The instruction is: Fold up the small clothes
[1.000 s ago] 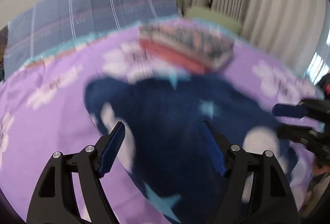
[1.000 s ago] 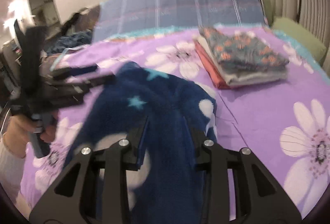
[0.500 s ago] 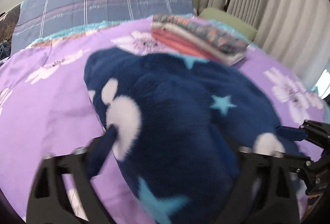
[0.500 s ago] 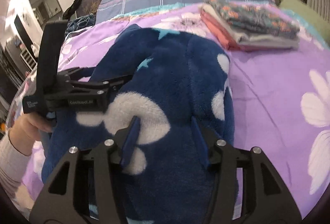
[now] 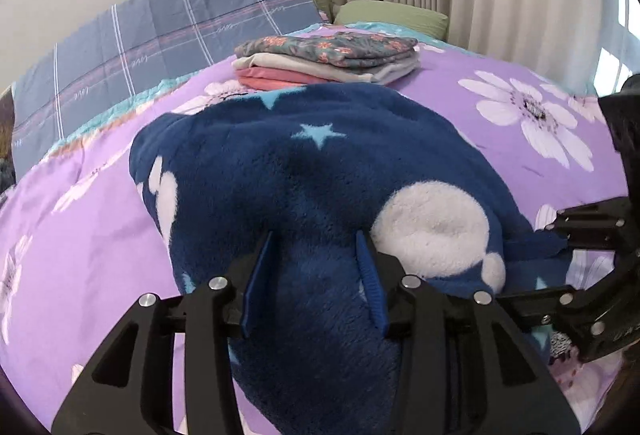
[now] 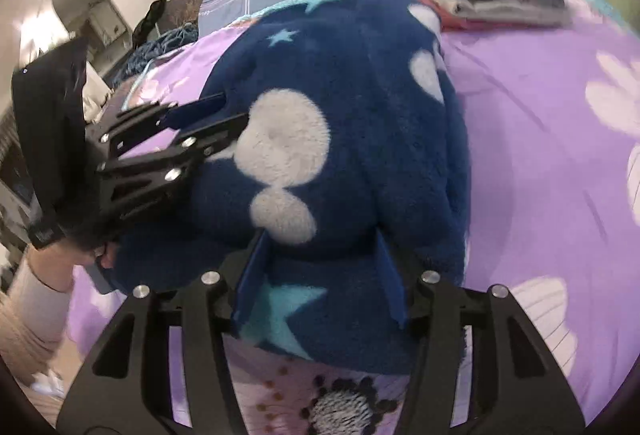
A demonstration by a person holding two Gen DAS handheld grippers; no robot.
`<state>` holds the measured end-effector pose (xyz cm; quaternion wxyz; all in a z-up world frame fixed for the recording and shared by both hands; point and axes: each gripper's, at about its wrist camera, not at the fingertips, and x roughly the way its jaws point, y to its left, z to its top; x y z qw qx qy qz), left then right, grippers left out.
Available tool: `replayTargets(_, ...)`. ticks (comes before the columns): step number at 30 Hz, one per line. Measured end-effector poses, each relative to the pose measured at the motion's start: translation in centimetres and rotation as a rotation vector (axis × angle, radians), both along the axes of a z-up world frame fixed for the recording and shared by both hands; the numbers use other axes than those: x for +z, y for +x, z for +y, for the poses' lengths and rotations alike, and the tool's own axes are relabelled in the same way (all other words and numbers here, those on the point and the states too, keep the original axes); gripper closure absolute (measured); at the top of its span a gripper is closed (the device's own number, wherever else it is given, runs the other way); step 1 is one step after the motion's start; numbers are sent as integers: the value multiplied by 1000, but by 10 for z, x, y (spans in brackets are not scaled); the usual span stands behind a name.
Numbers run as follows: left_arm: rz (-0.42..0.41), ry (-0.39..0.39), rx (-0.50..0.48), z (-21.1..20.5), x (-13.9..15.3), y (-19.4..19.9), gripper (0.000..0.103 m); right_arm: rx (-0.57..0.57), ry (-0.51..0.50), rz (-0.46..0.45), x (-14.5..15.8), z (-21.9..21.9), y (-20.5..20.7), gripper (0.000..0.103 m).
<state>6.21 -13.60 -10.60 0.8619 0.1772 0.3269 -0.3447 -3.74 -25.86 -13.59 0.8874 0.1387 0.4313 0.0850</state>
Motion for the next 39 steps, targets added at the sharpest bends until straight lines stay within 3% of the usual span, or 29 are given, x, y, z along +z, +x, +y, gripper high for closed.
replayTargets(6, -3, -14, 28, 11, 4, -5, 59, -71, 96, -21, 14, -11, -15, 50)
replayTargets(9, -22, -20, 37, 16, 22, -16, 59, -130, 114, -55, 24, -20, -38, 50)
replayTargets(11, -32, -86, -24, 27, 39, -36, 58, -146, 82, -70, 29, -18, -51, 52)
replayTargets(13, -57, -82, -80, 32, 43, -55, 51, -122, 58, -85, 33, -13, -57, 52)
replayTargets(15, -47, 38, -103, 25, 18, -64, 48, -83, 20, -84, 31, -3, -60, 50)
replayTargets(18, -135, 89, -87, 19, -11, -72, 44, -115, 0, -5, 4, -4, -46, 50)
replayTargets(20, -130, 83, -63, 15, -8, -71, 44, -136, 6, 6, -9, -7, -33, 48)
replayTargets(24, -130, 64, -60, 16, -8, -70, 43, -150, -124, -25, -7, 9, -29, 45)
replayTargets(26, -109, 39, -55, 21, -8, -68, 43, -149, -120, -39, -4, 6, -36, 45)
replayTargets(32, -107, 21, -49, 21, -8, -70, 43, -265, 213, -56, 8, -36, -85, 33)
replayTargets(39, -96, 13, -41, 23, -7, -69, 42, -333, 620, 104, -44, -57, -98, 23)
